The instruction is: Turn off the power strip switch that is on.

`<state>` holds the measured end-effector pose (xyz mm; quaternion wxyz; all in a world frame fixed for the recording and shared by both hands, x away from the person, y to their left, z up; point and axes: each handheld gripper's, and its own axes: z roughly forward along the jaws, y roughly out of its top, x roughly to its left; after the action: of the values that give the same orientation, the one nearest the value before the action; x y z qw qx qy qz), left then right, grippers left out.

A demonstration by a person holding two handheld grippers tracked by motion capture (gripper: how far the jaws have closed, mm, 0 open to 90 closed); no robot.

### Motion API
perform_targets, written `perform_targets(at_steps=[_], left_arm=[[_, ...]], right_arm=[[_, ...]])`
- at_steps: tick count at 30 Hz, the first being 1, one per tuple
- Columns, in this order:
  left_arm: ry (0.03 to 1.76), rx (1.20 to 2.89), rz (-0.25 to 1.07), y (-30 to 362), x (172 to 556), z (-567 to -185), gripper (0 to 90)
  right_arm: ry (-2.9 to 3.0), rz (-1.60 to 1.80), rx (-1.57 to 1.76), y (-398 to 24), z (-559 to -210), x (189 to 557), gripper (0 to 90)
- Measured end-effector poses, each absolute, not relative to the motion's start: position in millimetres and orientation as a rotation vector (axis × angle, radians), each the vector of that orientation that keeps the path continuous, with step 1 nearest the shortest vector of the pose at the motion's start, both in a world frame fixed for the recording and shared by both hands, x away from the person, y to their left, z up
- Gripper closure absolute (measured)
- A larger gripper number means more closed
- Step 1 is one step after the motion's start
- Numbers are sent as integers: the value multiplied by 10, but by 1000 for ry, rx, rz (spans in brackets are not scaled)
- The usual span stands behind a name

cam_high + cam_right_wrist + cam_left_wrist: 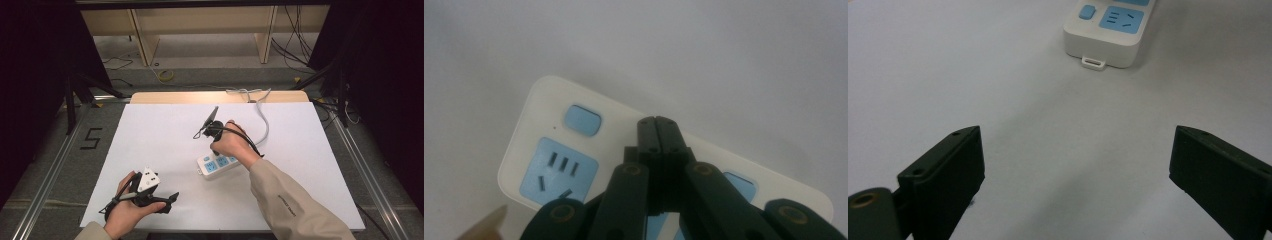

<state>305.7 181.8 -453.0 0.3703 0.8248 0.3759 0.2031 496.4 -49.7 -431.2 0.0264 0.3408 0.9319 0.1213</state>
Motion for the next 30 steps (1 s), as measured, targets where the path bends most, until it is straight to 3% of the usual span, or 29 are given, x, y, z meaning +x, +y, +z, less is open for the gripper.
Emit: perform_targets(at_steps=[30], left_arm=[[969,2112,519,1821,3063,-4535,71]], right_arm=[[2871,437,1066,-547,-4320,4958,900]])
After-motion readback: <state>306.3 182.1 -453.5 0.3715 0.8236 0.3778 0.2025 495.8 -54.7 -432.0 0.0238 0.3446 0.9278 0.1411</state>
